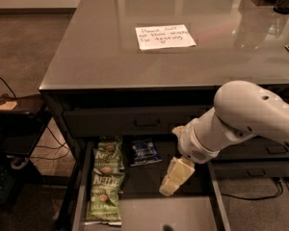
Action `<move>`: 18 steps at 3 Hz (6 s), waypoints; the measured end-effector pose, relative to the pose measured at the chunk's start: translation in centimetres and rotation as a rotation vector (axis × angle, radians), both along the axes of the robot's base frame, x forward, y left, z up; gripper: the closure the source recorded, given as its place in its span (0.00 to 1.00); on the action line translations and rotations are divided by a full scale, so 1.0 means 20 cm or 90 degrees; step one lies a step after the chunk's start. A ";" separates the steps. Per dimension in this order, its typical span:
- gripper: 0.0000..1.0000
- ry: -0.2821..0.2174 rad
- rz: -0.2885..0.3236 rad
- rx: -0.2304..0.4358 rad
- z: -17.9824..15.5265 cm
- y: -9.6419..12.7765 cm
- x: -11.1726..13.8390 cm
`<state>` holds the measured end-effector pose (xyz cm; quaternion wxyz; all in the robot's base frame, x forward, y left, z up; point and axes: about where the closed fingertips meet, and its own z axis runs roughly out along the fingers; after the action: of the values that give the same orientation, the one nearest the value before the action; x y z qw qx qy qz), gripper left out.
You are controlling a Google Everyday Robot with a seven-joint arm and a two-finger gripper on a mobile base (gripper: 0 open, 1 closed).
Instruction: Pick green jalapeno chip bag from middle drawer and place on counter
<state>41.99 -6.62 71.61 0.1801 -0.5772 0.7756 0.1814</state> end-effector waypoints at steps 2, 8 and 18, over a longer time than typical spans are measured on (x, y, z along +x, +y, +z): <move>0.00 -0.031 0.043 0.022 -0.27 0.11 0.03; 0.00 0.022 0.060 0.229 -1.03 0.70 0.19; 1.00 0.093 0.085 0.301 -1.32 0.88 0.21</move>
Offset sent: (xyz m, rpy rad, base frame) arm 0.0253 0.0475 -0.1089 0.1170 -0.1123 0.0883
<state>46.12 11.05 45.24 0.2409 -0.5546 0.6826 0.4105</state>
